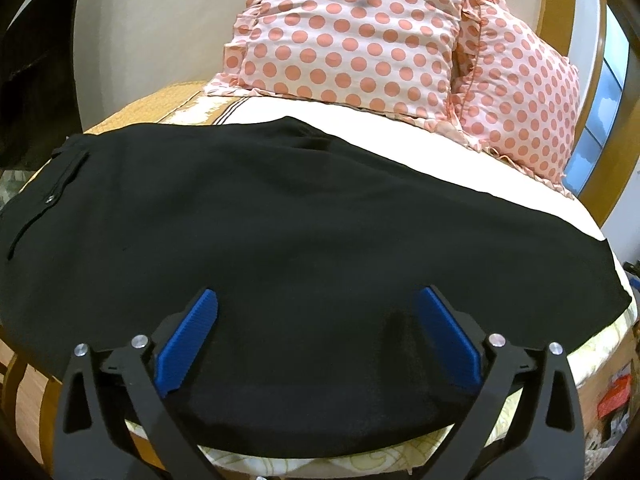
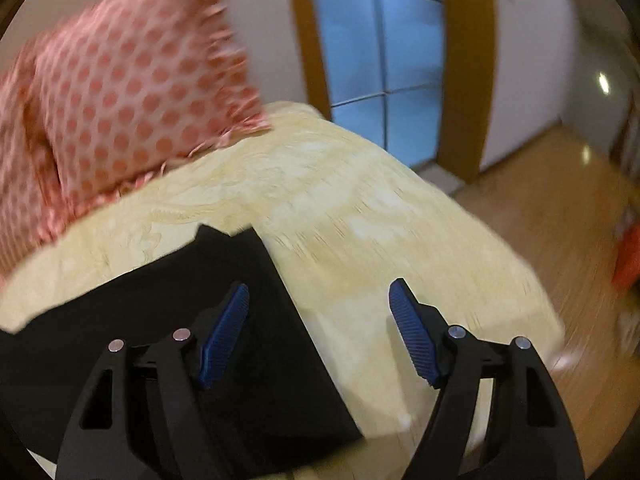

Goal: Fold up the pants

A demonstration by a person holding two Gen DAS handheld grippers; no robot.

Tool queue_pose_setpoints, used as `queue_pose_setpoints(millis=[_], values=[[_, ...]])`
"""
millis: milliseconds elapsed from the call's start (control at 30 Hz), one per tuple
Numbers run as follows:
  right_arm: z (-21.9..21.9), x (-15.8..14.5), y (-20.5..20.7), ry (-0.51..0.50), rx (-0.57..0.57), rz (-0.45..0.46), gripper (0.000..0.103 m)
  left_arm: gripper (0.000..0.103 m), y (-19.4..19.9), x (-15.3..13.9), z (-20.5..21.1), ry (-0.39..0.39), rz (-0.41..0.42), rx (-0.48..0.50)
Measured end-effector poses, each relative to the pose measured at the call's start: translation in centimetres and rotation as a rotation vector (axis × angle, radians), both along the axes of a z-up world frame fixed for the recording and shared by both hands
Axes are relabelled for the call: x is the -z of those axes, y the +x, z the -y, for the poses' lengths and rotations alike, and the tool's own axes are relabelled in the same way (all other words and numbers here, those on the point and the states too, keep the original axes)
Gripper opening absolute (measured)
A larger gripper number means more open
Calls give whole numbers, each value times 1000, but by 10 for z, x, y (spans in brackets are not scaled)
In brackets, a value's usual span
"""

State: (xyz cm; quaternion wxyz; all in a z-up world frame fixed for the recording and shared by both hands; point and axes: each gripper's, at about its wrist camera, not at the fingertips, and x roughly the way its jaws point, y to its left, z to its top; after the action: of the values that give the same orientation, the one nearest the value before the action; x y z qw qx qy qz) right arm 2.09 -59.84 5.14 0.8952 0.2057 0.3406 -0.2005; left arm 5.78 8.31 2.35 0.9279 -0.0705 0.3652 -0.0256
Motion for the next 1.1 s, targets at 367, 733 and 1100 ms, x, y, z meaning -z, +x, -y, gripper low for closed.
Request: queue_pose_setpoints(millis=[367, 733, 1100], values=[[-50, 22, -56, 235, -57, 200, 55, 101, -3, 0, -1, -15, 10, 13], [-36, 35, -38, 257, 73, 259, 8, 101, -14, -3, -12, -64, 17, 0], [-158, -62, 7, 170, -292, 470, 5, 101, -20, 2, -12, -23, 42, -1]])
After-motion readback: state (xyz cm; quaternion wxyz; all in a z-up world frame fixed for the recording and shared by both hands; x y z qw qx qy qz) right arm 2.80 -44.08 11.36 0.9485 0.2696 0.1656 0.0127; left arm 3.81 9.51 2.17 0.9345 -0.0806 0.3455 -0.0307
